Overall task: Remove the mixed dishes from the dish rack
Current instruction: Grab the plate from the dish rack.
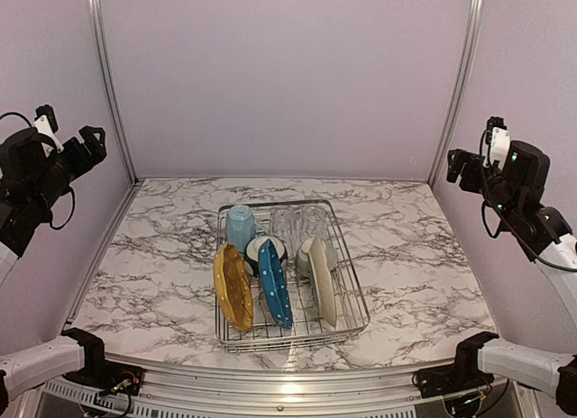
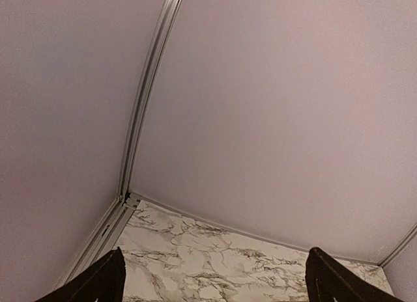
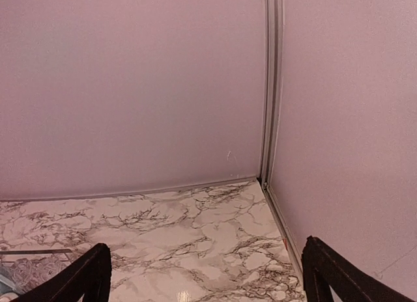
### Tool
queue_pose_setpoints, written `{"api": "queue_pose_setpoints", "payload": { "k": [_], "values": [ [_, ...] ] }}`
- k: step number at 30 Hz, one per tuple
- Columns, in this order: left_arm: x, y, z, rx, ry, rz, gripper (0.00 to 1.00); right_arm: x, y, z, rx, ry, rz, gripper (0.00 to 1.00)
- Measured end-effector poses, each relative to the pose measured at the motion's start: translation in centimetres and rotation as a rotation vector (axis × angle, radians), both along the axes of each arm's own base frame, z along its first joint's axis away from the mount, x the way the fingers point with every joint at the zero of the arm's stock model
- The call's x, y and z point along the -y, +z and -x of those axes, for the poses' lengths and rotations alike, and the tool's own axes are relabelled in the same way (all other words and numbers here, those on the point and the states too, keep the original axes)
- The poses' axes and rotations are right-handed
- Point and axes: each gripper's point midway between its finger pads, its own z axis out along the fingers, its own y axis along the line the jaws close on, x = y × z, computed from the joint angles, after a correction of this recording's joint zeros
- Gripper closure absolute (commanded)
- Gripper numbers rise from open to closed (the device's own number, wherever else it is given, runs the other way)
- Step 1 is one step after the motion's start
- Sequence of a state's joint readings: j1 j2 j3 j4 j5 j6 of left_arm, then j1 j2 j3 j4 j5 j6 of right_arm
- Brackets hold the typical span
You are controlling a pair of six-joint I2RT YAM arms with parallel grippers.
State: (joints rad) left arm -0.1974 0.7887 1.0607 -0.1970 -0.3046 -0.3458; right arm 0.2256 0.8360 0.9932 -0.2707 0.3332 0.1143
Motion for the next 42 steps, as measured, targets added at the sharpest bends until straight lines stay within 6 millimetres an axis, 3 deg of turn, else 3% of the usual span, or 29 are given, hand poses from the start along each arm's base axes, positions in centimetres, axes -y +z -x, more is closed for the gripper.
{"api": "queue_pose_setpoints", "payload": {
  "k": [7, 13, 17, 20, 30, 37, 42],
  "values": [
    [1.6, -6.1, -2.5, -0.189, -0.078, 0.043, 0.01, -1.8, -1.2, -0.5, -0.034, 0.104, -0.043, 0.01],
    [3.7, -10.0, -4.3, -0.328, -0.171, 0.102, 0.01, -5.1, -4.4, -2.2, -0.174, 0.246, -0.074, 0.02],
    [5.2, -11.7, -4.7, -0.39, -0.234, 0.134, 0.01, -7.8, -5.1, -2.9, -0.248, 0.323, -0.094, 0.01],
    [6.2, -12.1, -4.7, -0.406, -0.273, 0.149, 0.01, -11.0, -5.4, -2.5, -0.291, 0.405, -0.114, 0.01],
    [10.5, -14.0, -4.7, -0.476, -0.382, 0.164, 0.01, -20.8, -8.6, 1.5, -0.527, 0.641, -0.154, 0.05],
    [12.2, -14.2, -4.7, -0.477, -0.414, 0.161, 0.01, -29.7, -11.2, 7.4, -0.72, 0.822, -0.154, 0.09],
    [12.8, -14.5, -4.8, -0.485, -0.423, 0.157, 0.01, -32.3, -14.1, 10.1, -0.849, 0.794, -0.1, 0.1]
  ]
}}
